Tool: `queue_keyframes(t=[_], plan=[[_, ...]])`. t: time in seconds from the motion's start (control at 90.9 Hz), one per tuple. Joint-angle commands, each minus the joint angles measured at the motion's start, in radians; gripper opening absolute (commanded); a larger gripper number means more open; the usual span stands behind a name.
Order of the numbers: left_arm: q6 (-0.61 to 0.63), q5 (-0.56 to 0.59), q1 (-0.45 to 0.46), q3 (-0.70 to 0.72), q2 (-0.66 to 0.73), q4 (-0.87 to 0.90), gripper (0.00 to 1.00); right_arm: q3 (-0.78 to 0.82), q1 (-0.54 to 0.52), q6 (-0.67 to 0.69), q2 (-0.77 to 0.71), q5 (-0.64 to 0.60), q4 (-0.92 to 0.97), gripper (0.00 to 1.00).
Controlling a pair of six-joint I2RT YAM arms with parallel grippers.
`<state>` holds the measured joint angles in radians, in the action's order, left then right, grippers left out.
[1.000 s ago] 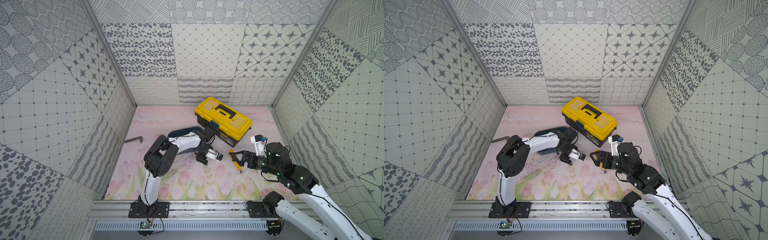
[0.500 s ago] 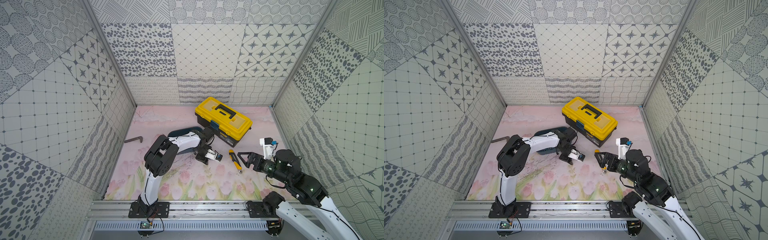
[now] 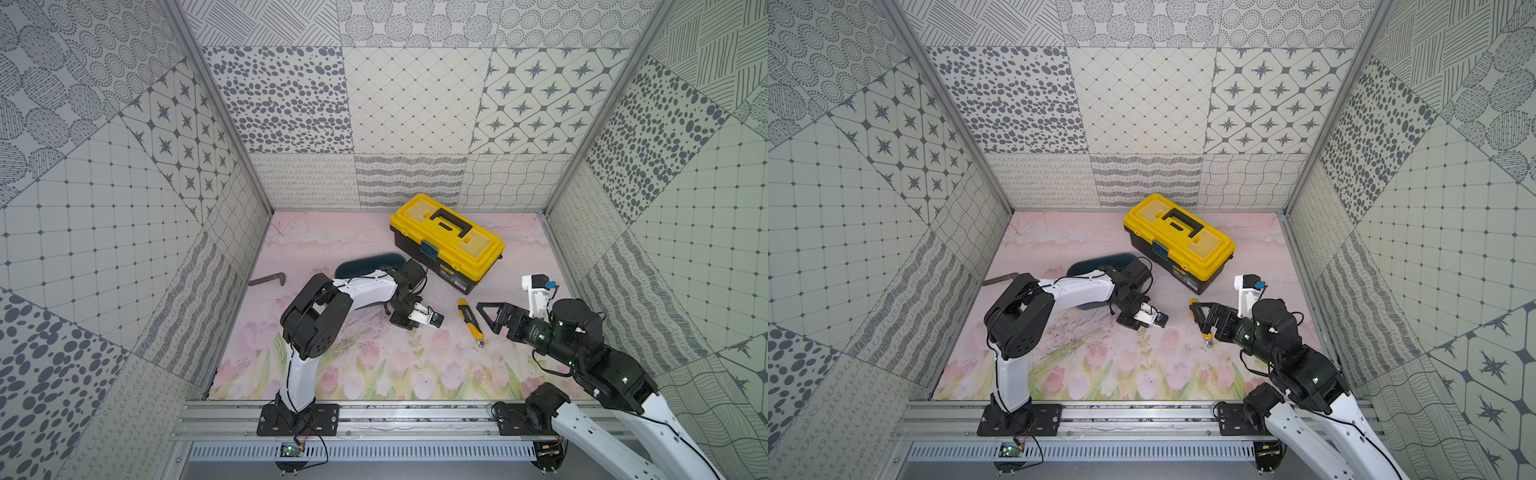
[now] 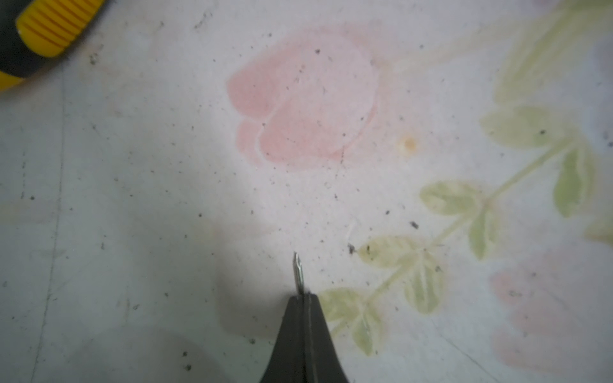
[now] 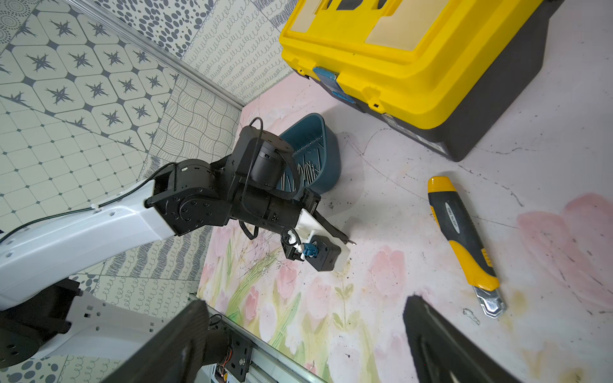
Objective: Put the nails on the desktop into the storage box
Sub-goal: Pick up the nail from the center of the board.
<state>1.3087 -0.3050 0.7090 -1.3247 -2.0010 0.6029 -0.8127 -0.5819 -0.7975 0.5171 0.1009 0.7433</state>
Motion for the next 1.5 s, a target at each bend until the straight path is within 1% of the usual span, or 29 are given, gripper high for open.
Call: queue_keyframes(t=[0.0, 0.187, 0.33, 0.517, 0.605, 0.715, 0.814, 0.902, 1.068, 1.134, 1.244, 1.354, 1.486], plan=[[-0.032, 0.135, 0.010, 0.043, -0.007, 0.152, 0.00, -0.036, 0.001, 0.003, -0.003, -0.020, -0.042, 0.97], [-0.139, 0.088, 0.004, 0.012, 0.061, 0.206, 0.00, -0.040, 0.001, -0.019, 0.012, -0.002, -0.045, 0.97], [-0.266, -0.002, -0.031, -0.007, 0.151, 0.187, 0.00, -0.056, 0.001, -0.001, 0.042, 0.016, -0.045, 0.97], [-0.434, -0.070, -0.072, -0.002, 0.278, 0.142, 0.00, -0.063, 0.000, 0.019, 0.083, 0.037, -0.077, 0.97], [-0.557, -0.095, -0.103, -0.001, 0.332, 0.118, 0.00, -0.051, -0.009, 0.029, 0.113, 0.061, -0.104, 0.97], [-0.748, -0.114, -0.132, 0.005, 0.399, 0.082, 0.00, -0.051, -0.039, 0.062, 0.162, 0.069, -0.140, 0.97], [-0.924, -0.119, -0.143, 0.053, 0.495, 0.005, 0.00, -0.090, -0.072, 0.119, 0.234, 0.069, -0.145, 0.97], [-1.097, -0.143, -0.167, 0.100, 0.581, -0.060, 0.00, -0.120, -0.086, 0.127, 0.292, 0.099, -0.161, 0.97], [-1.413, -0.106, -0.202, 0.206, 0.734, -0.187, 0.00, -0.132, -0.093, 0.080, 0.375, 0.161, -0.289, 0.97], [-1.512, -0.062, -0.204, 0.242, 0.790, -0.214, 0.00, -0.142, -0.102, 0.071, 0.423, 0.194, -0.334, 0.97], [-1.652, -0.022, -0.204, 0.297, 0.882, -0.248, 0.00, -0.186, -0.121, 0.070, 0.518, 0.261, -0.367, 0.97], [-1.791, 0.047, -0.205, 0.350, 0.968, -0.294, 0.00, -0.239, -0.150, 0.066, 0.607, 0.341, -0.409, 0.97], [-1.976, 0.191, -0.206, 0.437, 1.089, -0.348, 0.00, -0.261, -0.177, 0.020, 0.689, 0.398, -0.500, 0.97]])
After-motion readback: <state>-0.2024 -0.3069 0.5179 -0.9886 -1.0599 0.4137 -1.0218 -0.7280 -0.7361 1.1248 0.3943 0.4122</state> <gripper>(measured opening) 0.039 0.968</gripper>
